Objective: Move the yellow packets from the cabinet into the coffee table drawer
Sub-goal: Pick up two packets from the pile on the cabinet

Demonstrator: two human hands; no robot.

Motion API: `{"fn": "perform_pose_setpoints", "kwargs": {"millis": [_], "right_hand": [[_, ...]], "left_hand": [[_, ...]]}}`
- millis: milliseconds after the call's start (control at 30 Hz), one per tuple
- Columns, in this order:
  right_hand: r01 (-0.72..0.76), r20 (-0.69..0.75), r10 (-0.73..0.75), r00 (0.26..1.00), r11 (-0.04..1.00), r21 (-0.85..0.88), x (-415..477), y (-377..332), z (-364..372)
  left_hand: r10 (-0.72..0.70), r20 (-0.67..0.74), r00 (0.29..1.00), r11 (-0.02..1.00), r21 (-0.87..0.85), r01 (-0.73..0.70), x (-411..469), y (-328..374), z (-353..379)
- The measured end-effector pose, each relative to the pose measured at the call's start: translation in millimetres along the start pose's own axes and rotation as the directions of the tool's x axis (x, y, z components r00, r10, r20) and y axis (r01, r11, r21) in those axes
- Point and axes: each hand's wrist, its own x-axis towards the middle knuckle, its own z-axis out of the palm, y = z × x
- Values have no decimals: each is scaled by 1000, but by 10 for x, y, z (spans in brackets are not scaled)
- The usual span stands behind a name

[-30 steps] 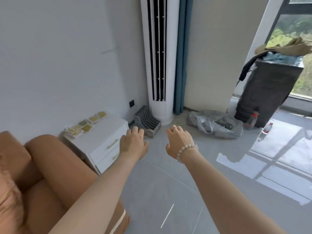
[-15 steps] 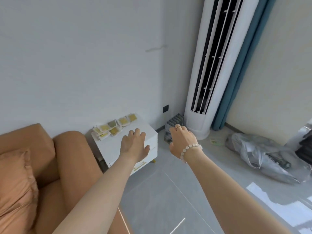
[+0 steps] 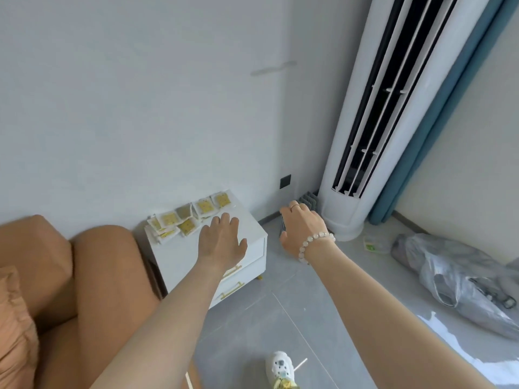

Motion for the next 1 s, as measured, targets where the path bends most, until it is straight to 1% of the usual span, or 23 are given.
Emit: {"fn": "perform_pose_setpoints", "kwargs": {"millis": [167, 233, 333, 400, 467, 567, 733, 800, 900, 1000], "right_hand": [[97, 12, -97, 995, 995, -4, 663, 78, 49], [115, 19, -115, 993, 993, -4, 979, 189, 20], [135, 12, -135, 991, 991, -8, 1512, 331, -13], [154, 24, -154, 988, 988, -6, 1854, 323, 10], [188, 42, -189, 981, 982, 5, 2159, 235, 79], [270, 72, -271, 960, 962, 26, 2505, -19, 240], [387, 125, -390, 912, 921, 44, 3020, -403, 481], [402, 144, -405, 903, 914, 49, 3230, -475, 576], [396, 186, -399, 898, 916, 58, 3557, -588, 712], [391, 204, -398, 895, 917, 76, 3952, -775, 807]], "left_hand": [[-98, -2, 995, 995, 13, 99, 550, -191, 60], [-128, 5, 992, 992, -11, 128, 822, -184, 53], [-129, -8, 992, 991, -29, 129, 1258, -162, 46], [-179, -23, 984, 982, -73, 177, 1514, -229, 75], [-229, -4, 973, 966, -127, 227, 1692, -326, 142], [-263, 50, 963, 951, -154, 268, 1815, -539, 298], [-383, 96, 919, 914, -103, 392, 2036, -1090, 517], [-411, 126, 903, 901, -97, 424, 2152, -1260, 624], [-404, 168, 899, 903, -87, 422, 2361, -1463, 785], [-398, 140, 906, 908, -78, 411, 2670, -1745, 861]]}}
